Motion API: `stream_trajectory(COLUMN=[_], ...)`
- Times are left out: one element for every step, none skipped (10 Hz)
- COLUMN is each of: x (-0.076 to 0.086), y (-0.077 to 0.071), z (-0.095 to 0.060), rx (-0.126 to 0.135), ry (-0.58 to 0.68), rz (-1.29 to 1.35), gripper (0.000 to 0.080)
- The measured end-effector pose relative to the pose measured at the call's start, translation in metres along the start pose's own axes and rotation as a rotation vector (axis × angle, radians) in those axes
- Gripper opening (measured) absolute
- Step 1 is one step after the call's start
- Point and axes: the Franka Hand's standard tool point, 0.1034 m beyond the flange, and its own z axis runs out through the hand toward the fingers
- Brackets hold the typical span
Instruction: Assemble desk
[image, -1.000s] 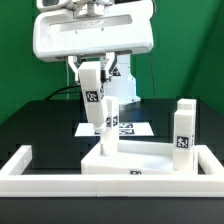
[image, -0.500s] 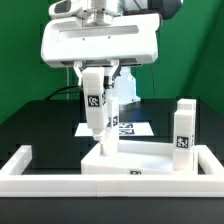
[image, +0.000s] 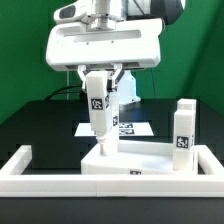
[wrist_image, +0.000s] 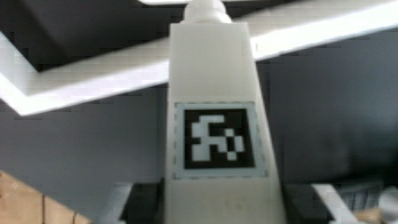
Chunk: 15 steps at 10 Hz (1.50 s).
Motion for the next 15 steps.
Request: stream_trajectory(x=[-0.009,-0.015,-0.019,-0.021,-0.019,-0.017,-0.020,-0.026,-0.029,-0.033,-0.039,-0.040,-0.041,-0.042,-0.043], y=[-0.001,0.007,0.010,0.014,0.019,0.025,0.023,0.017,0.017,0.017,0.015,0.017,0.018,0.019,0.019], z=[0.000,-0.001,0.000,0.003,0.002,0.003,0.004,0.008,0.013,0.016,0.019,0.021,0.021,0.022,0.022], rx=[-0.012,-0.026,-0.038,-0.046,-0.051,-0.055,-0.054,-0.051,-0.055,-0.056,-0.057,-0.061,-0.063,-0.064,-0.064], ry=[0.040,0.058,0.079,0.082,0.084,0.084,0.080,0.071,0.067,0.063,0.053,0.053,0.051,0.048,0.046], rz=[-0.012,-0.011,-0.014,-0.016,-0.013,-0.016,-0.015,-0.026,-0.030,-0.035,-0.041,-0.043,-0.042,-0.042,-0.043], gripper=[0.0290,0.0290,0.0290,0.0290,0.0290,0.0290,0.0290,0.0290,0.0290,0.0290,0.0290,0.0290,0.0290,0.0290,0.0290])
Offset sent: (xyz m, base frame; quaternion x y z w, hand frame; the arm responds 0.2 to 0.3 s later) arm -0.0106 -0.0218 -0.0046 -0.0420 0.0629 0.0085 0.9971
